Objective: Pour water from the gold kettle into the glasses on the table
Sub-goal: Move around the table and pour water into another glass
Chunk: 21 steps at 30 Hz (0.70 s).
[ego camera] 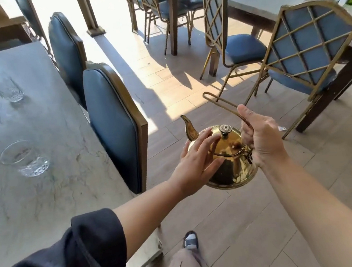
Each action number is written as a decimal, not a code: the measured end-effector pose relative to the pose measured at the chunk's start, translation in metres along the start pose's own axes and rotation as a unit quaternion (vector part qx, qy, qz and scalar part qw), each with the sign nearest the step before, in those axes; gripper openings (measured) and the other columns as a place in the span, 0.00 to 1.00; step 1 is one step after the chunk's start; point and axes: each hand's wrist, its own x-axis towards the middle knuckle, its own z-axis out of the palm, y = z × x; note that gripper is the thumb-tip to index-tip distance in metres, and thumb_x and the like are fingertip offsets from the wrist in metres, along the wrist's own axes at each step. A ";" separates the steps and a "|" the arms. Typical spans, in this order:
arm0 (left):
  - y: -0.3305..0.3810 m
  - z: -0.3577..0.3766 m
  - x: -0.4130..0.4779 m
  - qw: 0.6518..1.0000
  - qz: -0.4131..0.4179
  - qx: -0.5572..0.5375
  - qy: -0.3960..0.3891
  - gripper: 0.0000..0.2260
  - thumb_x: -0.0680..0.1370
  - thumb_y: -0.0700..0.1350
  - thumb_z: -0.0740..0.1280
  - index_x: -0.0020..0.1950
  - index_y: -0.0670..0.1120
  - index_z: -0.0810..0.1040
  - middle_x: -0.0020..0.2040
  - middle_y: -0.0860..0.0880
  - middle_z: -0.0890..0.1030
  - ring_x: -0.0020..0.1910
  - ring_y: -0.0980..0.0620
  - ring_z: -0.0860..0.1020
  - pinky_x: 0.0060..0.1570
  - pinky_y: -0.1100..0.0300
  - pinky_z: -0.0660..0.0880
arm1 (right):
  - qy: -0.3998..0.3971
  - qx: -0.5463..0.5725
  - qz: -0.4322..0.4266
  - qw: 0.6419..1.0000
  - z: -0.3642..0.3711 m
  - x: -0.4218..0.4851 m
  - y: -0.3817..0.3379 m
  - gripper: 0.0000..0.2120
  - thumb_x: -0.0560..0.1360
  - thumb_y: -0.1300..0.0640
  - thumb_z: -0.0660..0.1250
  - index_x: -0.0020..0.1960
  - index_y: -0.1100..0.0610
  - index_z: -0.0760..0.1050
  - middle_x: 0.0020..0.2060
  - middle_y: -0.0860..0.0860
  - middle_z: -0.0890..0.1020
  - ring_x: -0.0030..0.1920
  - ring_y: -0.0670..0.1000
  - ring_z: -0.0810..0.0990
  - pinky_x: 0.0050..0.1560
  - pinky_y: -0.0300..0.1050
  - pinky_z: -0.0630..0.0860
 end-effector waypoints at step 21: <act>-0.079 -0.091 0.262 0.961 -0.154 0.082 0.217 0.26 0.78 0.54 0.59 0.75 0.51 0.57 0.77 0.51 0.55 0.76 0.51 0.54 0.72 0.50 0.41 | -0.258 0.030 0.021 0.966 0.088 0.341 -0.045 0.22 0.75 0.51 0.66 0.24 0.51 0.65 0.18 0.45 0.63 0.20 0.45 0.58 0.22 0.37 0.55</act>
